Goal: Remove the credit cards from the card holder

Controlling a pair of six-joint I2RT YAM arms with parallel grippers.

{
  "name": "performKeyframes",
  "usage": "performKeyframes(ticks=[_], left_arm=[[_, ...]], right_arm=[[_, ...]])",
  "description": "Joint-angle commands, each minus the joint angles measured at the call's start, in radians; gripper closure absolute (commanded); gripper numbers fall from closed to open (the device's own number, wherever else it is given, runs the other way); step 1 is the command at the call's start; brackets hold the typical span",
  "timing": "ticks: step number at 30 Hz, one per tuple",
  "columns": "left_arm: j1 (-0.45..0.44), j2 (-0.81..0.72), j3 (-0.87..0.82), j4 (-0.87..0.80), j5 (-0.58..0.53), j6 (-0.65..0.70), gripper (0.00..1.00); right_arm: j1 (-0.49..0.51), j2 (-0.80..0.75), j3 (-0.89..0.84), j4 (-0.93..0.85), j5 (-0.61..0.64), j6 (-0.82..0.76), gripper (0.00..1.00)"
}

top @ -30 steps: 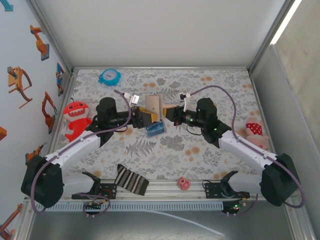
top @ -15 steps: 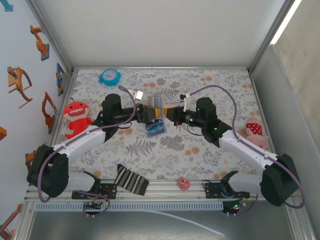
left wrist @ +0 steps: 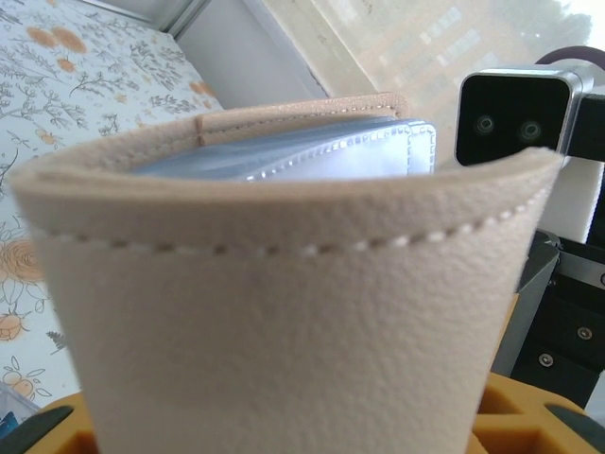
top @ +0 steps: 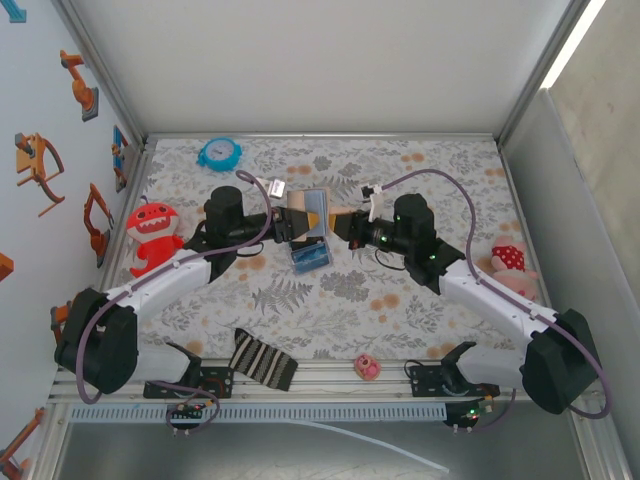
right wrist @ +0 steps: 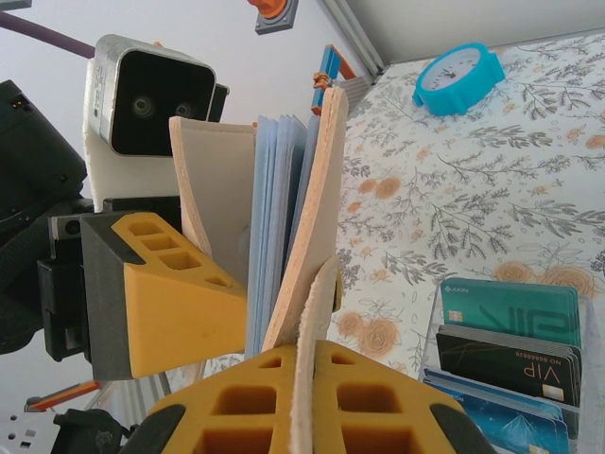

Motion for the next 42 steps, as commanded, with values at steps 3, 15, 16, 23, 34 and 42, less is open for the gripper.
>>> performKeyframes(ticks=[3,15,16,23,34,42], left_arm=[[-0.015,-0.008,0.036,0.036,0.036,0.003,0.55],[-0.015,-0.013,0.028,0.051,0.036,-0.013,0.55],[-0.015,-0.014,0.027,0.051,0.035,-0.014,0.55],[-0.015,-0.017,0.02,0.063,0.028,-0.024,0.55],[-0.014,-0.021,0.01,0.085,0.021,-0.038,0.55],[-0.009,-0.033,-0.005,0.119,0.022,-0.061,0.62]], right_arm=[[0.007,-0.024,0.003,0.144,-0.053,0.055,0.79],[0.007,0.018,-0.006,0.301,-0.135,0.148,0.65],[0.007,0.015,-0.006,0.303,-0.135,0.147,0.65],[0.006,-0.033,-0.03,0.309,-0.116,0.141,0.67],[0.006,-0.043,-0.063,0.391,-0.14,0.18,0.65],[0.006,-0.068,-0.086,0.407,-0.133,0.189,0.69]])
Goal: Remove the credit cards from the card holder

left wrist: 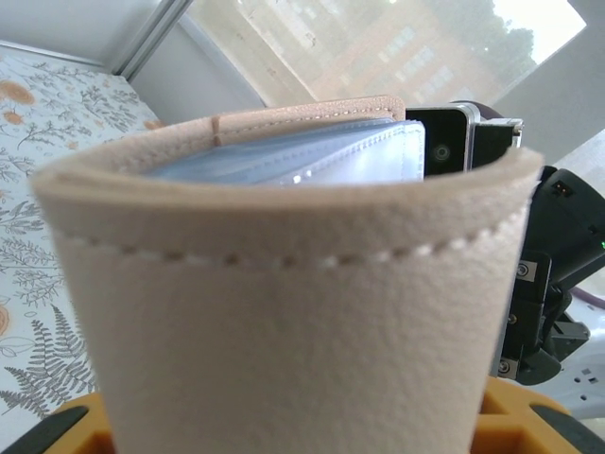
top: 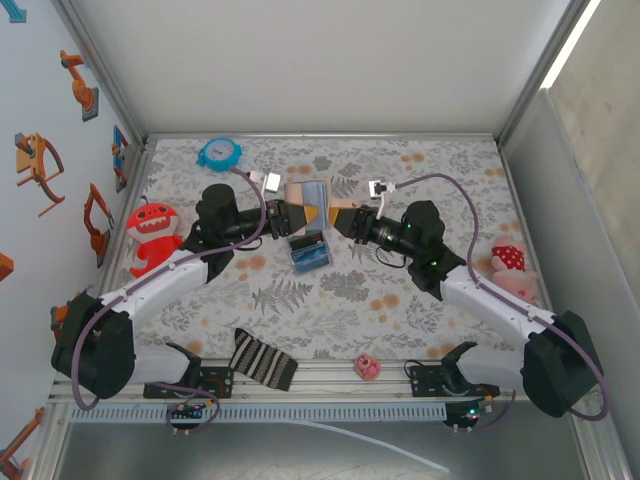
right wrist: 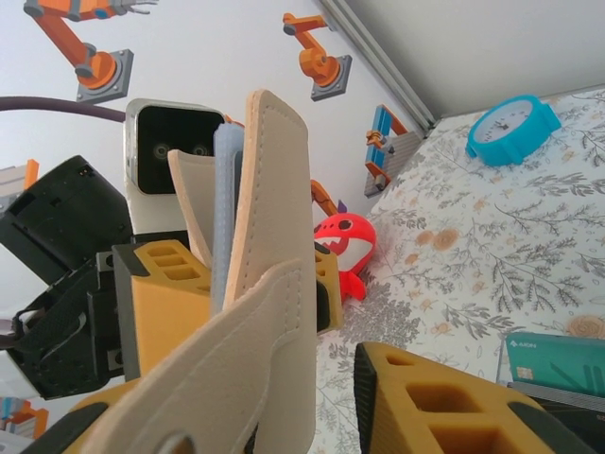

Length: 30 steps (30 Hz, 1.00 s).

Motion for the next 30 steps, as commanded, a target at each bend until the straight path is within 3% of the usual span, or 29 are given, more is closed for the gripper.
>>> performKeyframes(ticks=[1,9,13,19,30], left_arm=[[-0.012,-0.005,-0.019,0.027,-0.01,-0.021,0.64],[0.006,-0.025,-0.042,0.127,-0.005,-0.081,0.8],[0.008,-0.034,-0.044,0.14,0.0,-0.091,0.81],[0.009,-0.047,-0.042,0.145,0.009,-0.095,0.81],[0.008,-0.054,-0.043,0.194,0.034,-0.125,0.81]], right_arm=[[0.026,-0.052,-0.001,0.127,-0.088,0.009,0.7],[0.02,-0.087,-0.029,0.128,-0.07,0.007,0.67],[0.007,-0.108,-0.046,0.129,-0.066,0.01,0.66],[-0.016,-0.123,-0.069,0.131,-0.066,0.026,0.55],[-0.039,-0.072,-0.074,0.13,-0.047,0.042,0.6]])
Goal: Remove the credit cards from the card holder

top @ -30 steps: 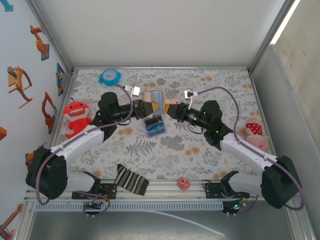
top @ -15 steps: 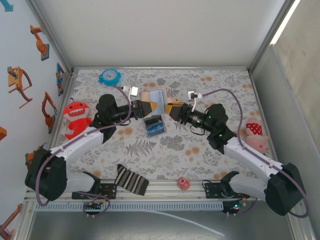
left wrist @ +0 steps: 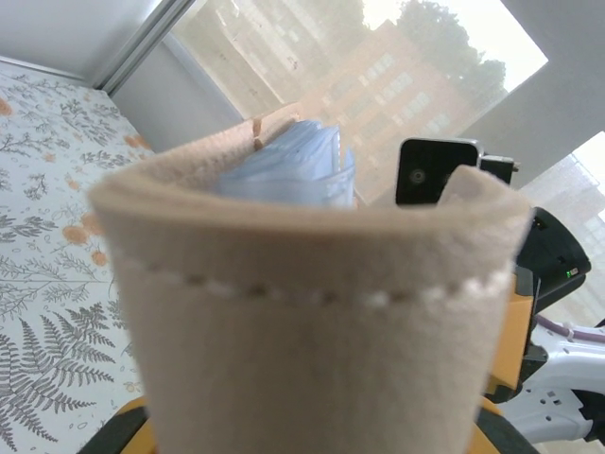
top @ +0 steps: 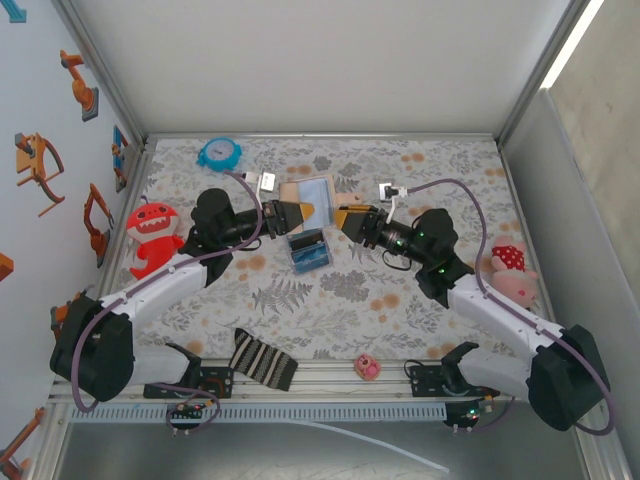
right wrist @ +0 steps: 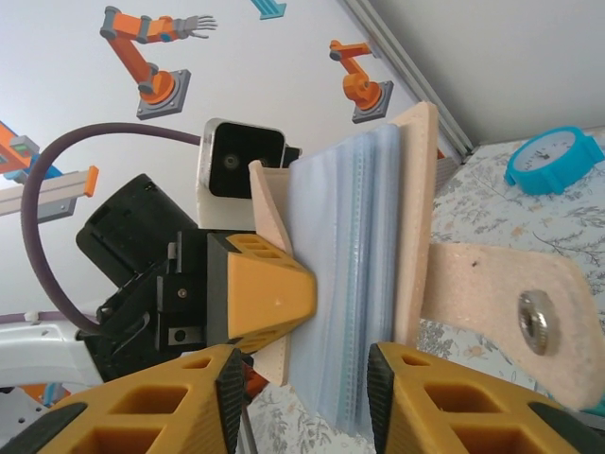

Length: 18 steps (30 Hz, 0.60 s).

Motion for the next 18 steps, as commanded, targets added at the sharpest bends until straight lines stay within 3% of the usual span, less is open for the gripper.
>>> performKeyframes(ticks=[1,11,18], left_arm=[[0.0,-0.041,-0.002,0.072,0.024,-0.019,0.81],[0.001,-0.032,0.0,0.125,0.027,-0.05,0.81],[-0.002,-0.015,0.003,0.145,0.054,-0.069,0.8]], right_arm=[[-0.009,0.0,-0.017,0.039,0.004,0.016,0.6],[-0.034,0.004,-0.043,0.047,0.005,0.038,0.62],[-0.037,0.067,0.011,0.124,-0.067,0.065,0.59]])
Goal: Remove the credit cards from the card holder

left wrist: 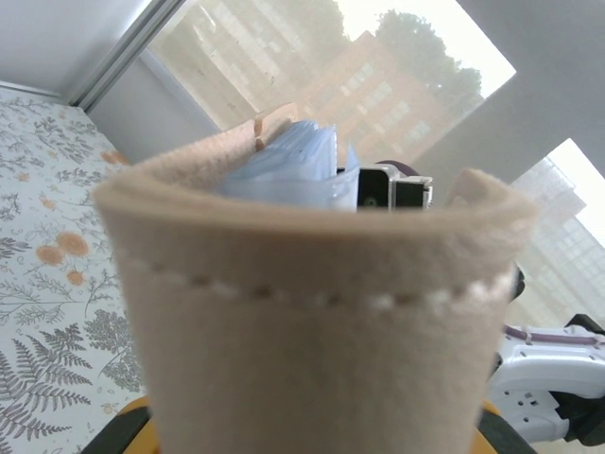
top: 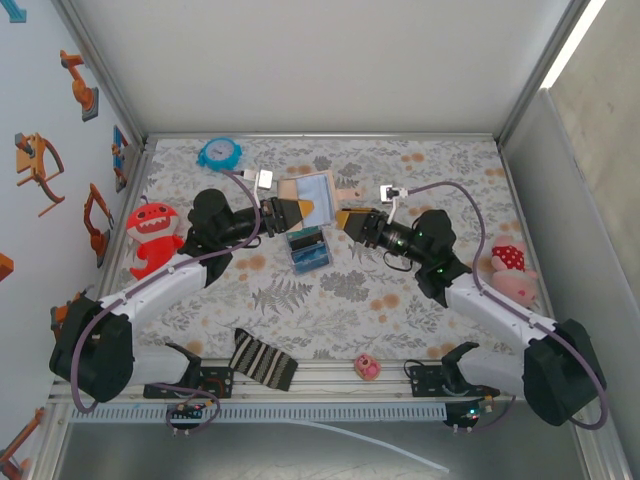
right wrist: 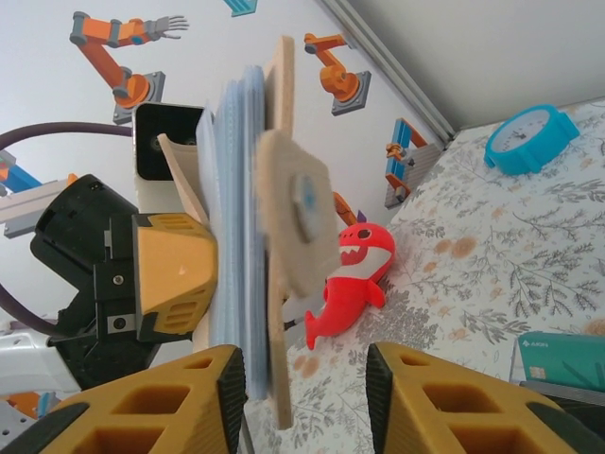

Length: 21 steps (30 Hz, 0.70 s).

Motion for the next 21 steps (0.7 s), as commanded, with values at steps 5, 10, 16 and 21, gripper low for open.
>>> performKeyframes(ticks=[5,10,16,21], left_arm=[[-0.01,-0.009,0.003,0.094,0.056,-0.031,0.8],[-0.01,-0.001,0.0,0.083,0.056,-0.024,0.8],[-0.012,0.0,0.003,0.091,0.062,-0.026,0.8],[-0.012,0.001,0.003,0.077,0.066,-0.02,0.76]], right_arm=[[-0.014,0.076,0.075,0.173,-0.093,0.069,0.59],[-0.019,0.089,0.091,0.226,-0.117,0.09,0.61],[-0.022,0.086,0.093,0.235,-0.114,0.094,0.8],[-0.023,0.087,0.09,0.246,-0.114,0.104,0.99]])
